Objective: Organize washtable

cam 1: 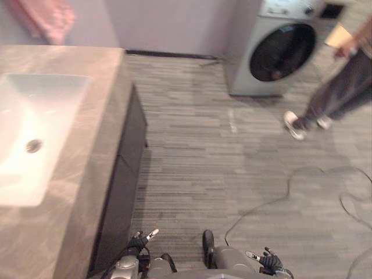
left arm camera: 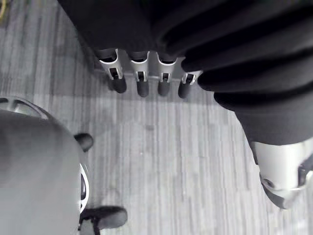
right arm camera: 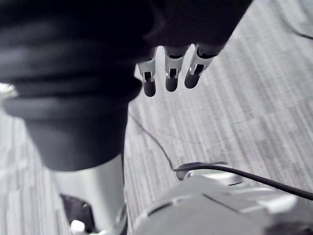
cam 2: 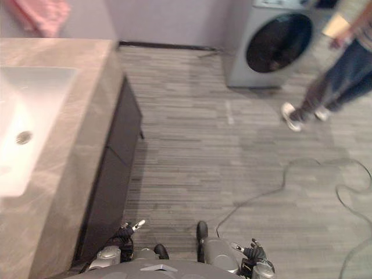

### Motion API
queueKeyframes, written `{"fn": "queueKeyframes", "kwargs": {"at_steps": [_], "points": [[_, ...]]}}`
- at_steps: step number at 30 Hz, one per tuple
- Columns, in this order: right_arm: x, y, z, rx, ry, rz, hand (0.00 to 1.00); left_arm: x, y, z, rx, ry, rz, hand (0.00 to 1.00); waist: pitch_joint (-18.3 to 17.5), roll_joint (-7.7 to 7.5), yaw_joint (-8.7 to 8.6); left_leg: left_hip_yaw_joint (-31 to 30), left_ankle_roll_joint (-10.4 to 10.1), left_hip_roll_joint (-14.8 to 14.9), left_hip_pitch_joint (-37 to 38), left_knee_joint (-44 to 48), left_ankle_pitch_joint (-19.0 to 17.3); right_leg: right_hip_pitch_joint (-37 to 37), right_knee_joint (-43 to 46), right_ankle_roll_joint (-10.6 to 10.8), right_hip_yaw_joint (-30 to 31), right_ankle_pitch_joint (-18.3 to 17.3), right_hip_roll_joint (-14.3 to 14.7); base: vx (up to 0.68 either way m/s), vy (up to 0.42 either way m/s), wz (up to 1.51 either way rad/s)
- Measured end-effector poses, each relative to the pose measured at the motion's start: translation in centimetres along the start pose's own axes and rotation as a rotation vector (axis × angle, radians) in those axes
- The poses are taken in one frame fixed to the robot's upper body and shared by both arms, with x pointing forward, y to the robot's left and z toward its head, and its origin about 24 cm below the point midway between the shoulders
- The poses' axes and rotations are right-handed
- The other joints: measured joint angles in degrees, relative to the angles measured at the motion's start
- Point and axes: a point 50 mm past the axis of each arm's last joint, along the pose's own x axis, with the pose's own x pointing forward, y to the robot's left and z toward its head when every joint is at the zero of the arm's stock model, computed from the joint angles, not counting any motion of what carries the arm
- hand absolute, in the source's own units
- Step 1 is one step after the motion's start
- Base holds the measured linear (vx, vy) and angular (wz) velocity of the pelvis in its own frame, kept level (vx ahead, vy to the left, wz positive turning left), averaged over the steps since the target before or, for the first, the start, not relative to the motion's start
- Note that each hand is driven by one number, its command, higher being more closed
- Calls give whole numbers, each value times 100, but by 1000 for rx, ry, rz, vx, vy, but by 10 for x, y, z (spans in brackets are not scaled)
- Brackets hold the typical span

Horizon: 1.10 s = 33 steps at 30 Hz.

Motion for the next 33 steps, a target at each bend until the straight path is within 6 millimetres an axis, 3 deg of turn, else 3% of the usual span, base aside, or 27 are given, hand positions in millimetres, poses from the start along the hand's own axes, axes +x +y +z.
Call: {"fn": "queueKeyframes", "kwargs": {"at_steps": [2,4,6,7,8,9,10,11,12,13,14,15,16,17,18,20,21,22,23,25,26,28,29,30,31,32,33], "points": [[-1,1,-2,19,5,-4,0,-1,8,-6,-2,16,16,0,52,-76,-11,588,-163,87,382,-153,87,-59,-140,99,-800,85,-315,-27,-144,-161],[-1,4,-2,26,8,1,0,-1,11,-4,-9,15,26,0,97,-87,-109,835,-437,326,567,-276,245,-105,-42,99,-1088,52,-102,6,-360,-115],[1,3,4,29,-6,-2,0,0,10,-4,-39,15,29,0,185,73,-148,1169,-648,584,831,-528,366,-423,804,572,-1114,-61,63,38,-382,-110],[2,-1,10,38,-34,-16,0,-1,1,-4,-67,18,12,0,251,180,-190,1361,-862,709,1028,-676,501,-904,1786,531,-1212,-420,-151,10,-193,-66],[0,-4,6,38,-29,-21,0,-1,0,-6,-72,27,8,0,224,93,-287,1353,-872,698,1076,-679,506,-923,1852,300,-1295,-586,-402,45,-191,-32],[-5,-3,-12,47,18,-23,0,-1,3,-8,-79,33,15,0,165,-196,-305,1329,-1012,488,1339,-709,492,-789,1703,-15,-1302,-1013,-740,126,-308,-26],[-6,-5,-17,51,37,-30,0,-3,-2,-15,-101,61,8,0,107,-54,-289,1358,-1179,752,1498,-639,602,-730,1696,-139,-1137,-1163,-346,168,-392,-49],[-6,-7,-16,47,34,-31,0,-4,-2,-19,-106,71,9,0,52,-15,-305,1318,-1289,970,1424,-317,662,-706,1542,-141,-1050,-1219,-115,200,-516,-99],[-6,-4,-17,46,32,-21,0,-4,-1,-19,-114,73,15,0,50,-9,-289,1041,-1237,1557,1091,956,712,-490,1134,-171,-977,-1238,246,220,-431,-83],[-6,-6,-18,49,36,-24,0,-5,0,-19,-133,71,23,0,59,10,-289,634,-1241,1935,784,2043,758,-250,874,-233,-918,-1224,476,249,-480,-82],[-8,-8,-23,50,46,-32,0,-5,3,-20,-160,73,37,0,68,30,-302,288,-860,2214,532,3226,805,53,647,-523,-759,-1127,728,224,-369,-80],[-10,-10,-29,48,62,-36,0,-7,5,-24,-227,75,63,0,69,93,-247,-269,6,2319,240,4552,725,514,379,-789,-485,-1130,1041,144,-290,-110],[-10,-11,-28,45,57,-38,0,-9,7,-25,-280,59,87,0,81,122,-187,-1007,19,1991,-186,5344,598,885,213,-876,-184,-1171,1243,99,-179,-125],[-9,-10,-26,41,53,-35,0,-9,8,-23,-287,50,94,0,82,126,-127,-1302,-42,1770,-410,5612,548,1051,146,-907,-16,-1190,1319,130,-196,-149],[-8,-8,-21,28,38,-27,0,-8,13,-20,-313,32,111,0,83,114,-26,-1708,-91,1327,-916,5917,400,1348,-65,-958,391,-1182,1480,193,-197,-155],[-4,-3,-12,-2,28,-2,0,-8,21,-16,-319,7,130,0,96,23,224,-1995,-84,633,-1691,5479,-90,1814,-426,-895,1232,-1062,1577,-21,-162,-227],[-2,3,-8,-11,25,15,0,-11,26,-27,-309,37,146,0,124,-37,308,-1915,72,563,-2035,4980,-269,2115,-596,-854,1700,-1037,1584,-229,-87,-197],[-2,4,-7,-13,23,18,0,-12,27,-30,-307,49,149,0,128,-35,308,-1910,107,561,-2121,4833,-303,2193,-643,-850,1820,-1035,1583,-287,-90,-167],[-1,5,-5,-14,18,21,0,-15,26,-42,-307,95,149,0,172,-89,328,-1976,126,542,-2428,4048,-311,2471,-800,-835,2188,-1042,1554,-309,-93,-133],[-2,1,-10,-2,28,8,0,-20,23,-55,-327,145,158,0,146,-48,330,-2361,18,386,-2602,2119,-13,2852,-1122,-704,2597,-1127,1483,-284,-68,-122],[-4,-4,-15,-6,41,-3,0,-22,21,-61,-330,168,160,0,120,10,334,-2610,-21,261,-2688,1046,339,3086,-1290,-594,2776,-1233,1428,35,41,-80],[-7,-8,-25,-10,68,-9,0,-24,21,-67,-327,189,159,0,61,-84,366,-2732,106,-2,-2771,982,843,3256,-1118,-413,2941,-1469,1198,370,25,-68],[-9,-8,-30,-8,81,-6,0,-28,22,-73,-327,206,164,0,7,-121,377,-2755,206,-63,-2762,1120,1056,3205,-723,-312,3028,-1545,1109,640,-26,-59],[-11,-7,-36,-8,100,-1,0,-29,27,-78,-319,220,173,0,-133,-276,364,-2656,297,-186,-2648,1300,1087,2813,277,-60,2994,-1685,912,670,-108,-59],[-12,1,-41,3,119,24,0,-29,38,-79,-299,226,189,0,-172,-514,331,-2432,269,-374,-2303,1304,796,2149,1928,224,2581,-1495,579,490,-144,-39],[-13,4,-43,7,128,34,0,-29,42,-78,-292,224,195,0,-140,-632,299,-2385,244,-479,-2106,1256,716,1818,2744,517,2291,-1078,389,327,-193,4],[-14,5,-46,37,137,32,0,-25,43,-70,-269,209,184,0,-57,-640,124,-2455,212,-540,-1663,1131,515,1335,3969,871,1932,421,90,206,-125,15]]}}
